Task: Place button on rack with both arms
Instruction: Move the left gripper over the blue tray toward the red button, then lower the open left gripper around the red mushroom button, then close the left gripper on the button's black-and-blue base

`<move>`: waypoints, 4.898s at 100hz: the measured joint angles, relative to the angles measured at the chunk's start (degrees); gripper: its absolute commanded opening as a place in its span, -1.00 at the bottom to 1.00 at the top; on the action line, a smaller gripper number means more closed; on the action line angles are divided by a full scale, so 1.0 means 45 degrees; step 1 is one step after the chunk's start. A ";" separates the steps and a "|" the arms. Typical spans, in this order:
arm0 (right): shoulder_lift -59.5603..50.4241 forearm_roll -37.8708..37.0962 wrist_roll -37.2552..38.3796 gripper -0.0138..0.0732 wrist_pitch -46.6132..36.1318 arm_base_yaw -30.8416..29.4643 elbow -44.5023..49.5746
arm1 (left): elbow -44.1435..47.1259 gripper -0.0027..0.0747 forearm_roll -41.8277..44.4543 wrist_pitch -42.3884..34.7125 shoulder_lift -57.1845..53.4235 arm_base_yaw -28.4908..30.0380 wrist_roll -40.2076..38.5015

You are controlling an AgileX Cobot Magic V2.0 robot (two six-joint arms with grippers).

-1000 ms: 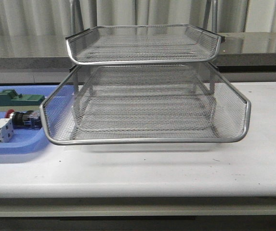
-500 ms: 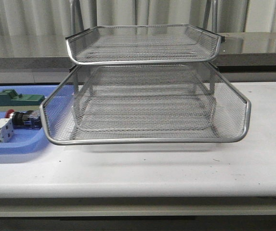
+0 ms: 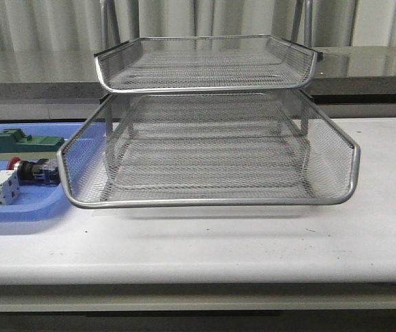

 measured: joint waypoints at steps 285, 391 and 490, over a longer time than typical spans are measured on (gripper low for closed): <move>0.0000 0.0000 0.0000 -0.85 0.0030 0.0000 0.0000 | -1.8730 0.67 -0.1403 1.0354 2.0729 0.0000 0.7298; 0.0000 0.0000 0.0000 -0.85 0.0030 0.0000 0.0000 | -2.3393 0.67 -0.2998 1.2679 2.8414 -0.0754 1.3598; 0.0000 0.0000 0.0000 -0.85 0.0042 0.0000 0.0000 | -2.3574 -0.62 -0.3074 1.1759 2.9268 -0.0754 1.3981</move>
